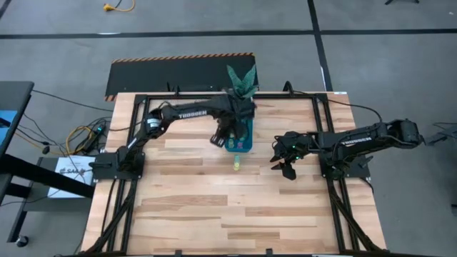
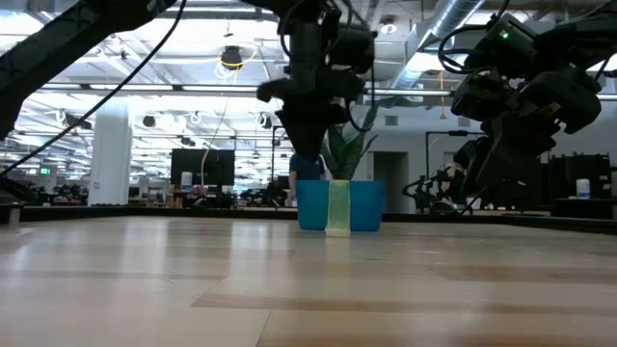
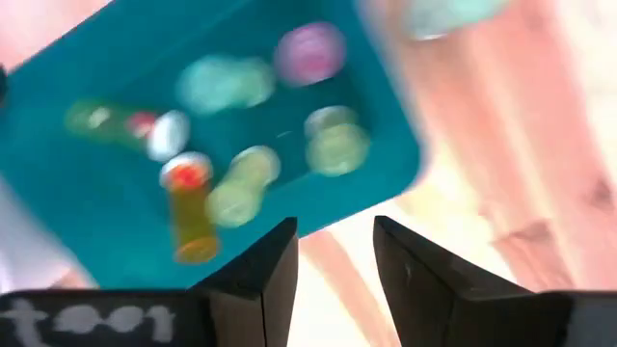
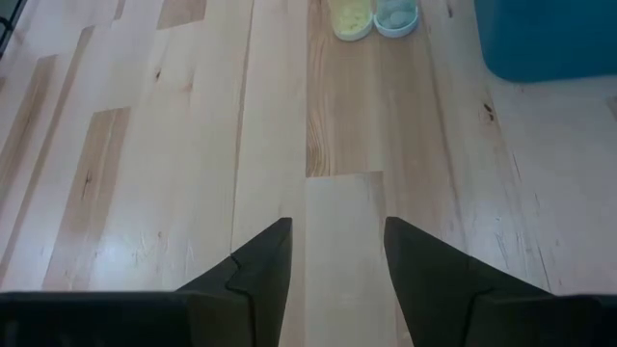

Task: Pick and place pill bottles into a basket
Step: Put the yellow pill bottle into the blue bin

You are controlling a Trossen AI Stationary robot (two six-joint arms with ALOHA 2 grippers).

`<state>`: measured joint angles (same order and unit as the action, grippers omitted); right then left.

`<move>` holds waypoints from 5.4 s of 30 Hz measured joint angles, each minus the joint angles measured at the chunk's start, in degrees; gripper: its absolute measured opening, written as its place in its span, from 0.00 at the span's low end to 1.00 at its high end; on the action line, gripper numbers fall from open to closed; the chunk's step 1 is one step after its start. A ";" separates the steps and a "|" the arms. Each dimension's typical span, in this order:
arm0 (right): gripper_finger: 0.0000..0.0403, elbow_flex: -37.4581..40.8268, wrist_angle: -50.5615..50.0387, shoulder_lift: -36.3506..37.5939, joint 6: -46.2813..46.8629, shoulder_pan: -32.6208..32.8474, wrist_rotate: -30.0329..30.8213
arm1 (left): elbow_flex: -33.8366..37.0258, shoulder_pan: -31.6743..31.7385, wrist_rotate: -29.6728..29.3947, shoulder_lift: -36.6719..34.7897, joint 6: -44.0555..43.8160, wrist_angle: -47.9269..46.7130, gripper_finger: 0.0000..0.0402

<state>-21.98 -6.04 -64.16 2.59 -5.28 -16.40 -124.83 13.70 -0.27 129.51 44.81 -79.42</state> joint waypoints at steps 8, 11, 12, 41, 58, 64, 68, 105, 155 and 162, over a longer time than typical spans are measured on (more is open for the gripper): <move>0.39 0.00 0.00 0.00 0.02 0.02 0.00 | 0.63 -10.49 -0.04 -0.02 10.56 -1.59 0.32; 0.39 0.00 0.00 0.00 0.43 0.02 -0.02 | 0.63 -14.03 -0.04 -0.02 14.08 1.53 0.32; 0.39 0.00 0.00 0.00 0.48 0.02 -0.02 | 0.63 -15.12 -0.04 -0.02 15.12 2.77 0.32; 0.39 0.02 -0.35 0.00 1.05 0.02 -0.02 | 13.69 -19.11 -3.62 0.00 29.09 20.86 0.56; 0.39 0.02 -0.39 0.00 0.96 0.00 -0.02 | 18.35 -16.19 -3.62 -0.04 30.27 24.72 0.56; 0.39 0.02 -0.39 0.00 0.91 0.00 -0.02 | 18.33 -15.88 -3.40 -0.04 30.24 26.68 0.56; 0.39 0.02 -0.39 0.00 0.92 0.00 -0.02 | 18.33 -15.90 -0.96 -0.04 30.41 26.47 0.56; 0.39 0.02 -0.41 0.00 0.92 0.02 -0.02 | 18.29 -15.92 0.96 -0.04 29.36 26.34 0.40; 0.39 0.02 -0.39 0.00 1.95 0.02 -0.02 | 17.88 -20.03 -3.62 -0.04 21.60 26.06 0.23; 0.39 0.02 -0.41 0.00 1.97 0.02 -0.02 | 14.95 -21.08 -5.88 -0.04 20.31 22.28 0.23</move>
<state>-21.96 -6.45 -64.16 4.56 -5.26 -16.43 -109.88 -7.38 -6.15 129.47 65.13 -57.14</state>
